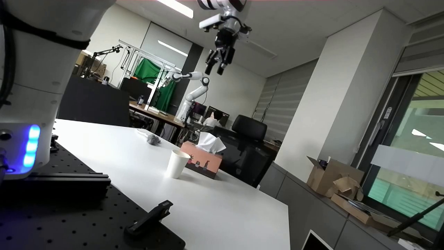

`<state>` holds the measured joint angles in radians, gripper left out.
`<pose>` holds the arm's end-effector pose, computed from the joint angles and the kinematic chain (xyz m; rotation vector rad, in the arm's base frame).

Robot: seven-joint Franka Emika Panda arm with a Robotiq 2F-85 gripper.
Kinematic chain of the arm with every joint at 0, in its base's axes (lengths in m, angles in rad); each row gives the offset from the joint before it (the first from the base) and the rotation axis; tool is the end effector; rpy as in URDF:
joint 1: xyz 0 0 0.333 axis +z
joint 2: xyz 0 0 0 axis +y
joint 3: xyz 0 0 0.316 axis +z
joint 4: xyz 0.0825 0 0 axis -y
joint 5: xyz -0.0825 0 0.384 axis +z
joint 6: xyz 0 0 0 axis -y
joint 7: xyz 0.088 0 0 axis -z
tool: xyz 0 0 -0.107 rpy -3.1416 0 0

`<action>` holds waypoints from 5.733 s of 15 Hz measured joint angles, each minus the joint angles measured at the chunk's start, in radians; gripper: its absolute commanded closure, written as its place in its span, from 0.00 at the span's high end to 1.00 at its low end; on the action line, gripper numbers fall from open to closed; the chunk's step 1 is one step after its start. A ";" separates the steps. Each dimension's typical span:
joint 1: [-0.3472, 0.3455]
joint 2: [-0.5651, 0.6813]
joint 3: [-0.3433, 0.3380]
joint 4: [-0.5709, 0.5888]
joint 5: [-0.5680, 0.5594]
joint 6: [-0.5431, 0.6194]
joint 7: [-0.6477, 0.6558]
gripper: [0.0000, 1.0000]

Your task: Pick two tissue papers from the box and put them on the table

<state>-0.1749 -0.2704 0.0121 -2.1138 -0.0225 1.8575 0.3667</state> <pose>0.4701 -0.0786 0.5299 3.0119 -0.8072 0.0258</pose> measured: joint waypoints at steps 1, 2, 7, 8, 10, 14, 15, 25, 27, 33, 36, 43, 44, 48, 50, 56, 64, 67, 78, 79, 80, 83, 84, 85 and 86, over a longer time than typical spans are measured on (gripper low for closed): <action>-0.006 0.051 -0.019 0.045 0.001 0.004 0.000 1.00; -0.008 0.103 -0.037 0.096 0.003 0.001 0.000 1.00; -0.007 0.257 -0.069 0.258 0.006 -0.038 0.000 1.00; -0.006 0.257 -0.069 0.262 0.006 -0.043 0.000 1.00; -0.004 0.255 -0.069 0.266 0.006 -0.048 0.000 1.00; -0.004 0.255 -0.069 0.267 0.006 -0.048 0.000 1.00; -0.004 0.255 -0.069 0.267 0.006 -0.048 0.000 1.00; 0.022 0.582 -0.091 0.488 0.023 0.155 0.112 1.00; 0.046 0.698 -0.104 0.588 0.038 0.176 0.175 1.00; 0.098 0.968 -0.125 0.891 0.134 0.196 0.398 1.00; 0.100 1.058 -0.125 1.034 0.164 0.160 0.494 1.00; 0.123 1.261 -0.110 1.270 0.165 0.031 0.578 1.00; 0.124 1.272 -0.110 1.282 0.165 0.029 0.579 1.00; 0.120 1.276 -0.110 1.304 0.165 0.014 0.579 1.00; 0.120 1.276 -0.110 1.306 0.165 0.013 0.579 1.00; 0.135 1.303 -0.110 1.304 0.160 0.008 0.574 1.00; 0.183 1.394 -0.111 1.315 0.159 -0.005 0.575 0.45; 0.186 1.398 -0.112 1.319 0.159 -0.010 0.575 0.25; 0.186 1.358 -0.128 1.428 0.139 -0.090 0.559 0.00; 0.183 1.348 -0.129 1.439 0.139 -0.104 0.553 0.00; 0.179 1.336 -0.130 1.449 0.139 -0.118 0.550 0.00; 0.162 1.301 -0.144 1.480 0.138 -0.138 0.545 0.00; 0.156 1.289 -0.153 1.490 0.134 -0.142 0.544 0.00; 0.149 1.278 -0.165 1.499 0.121 -0.144 0.541 0.00; 0.142 1.267 -0.180 1.508 0.109 -0.145 0.540 0.00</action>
<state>-0.0329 0.9967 -0.1679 -0.6059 0.0862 1.7125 0.9070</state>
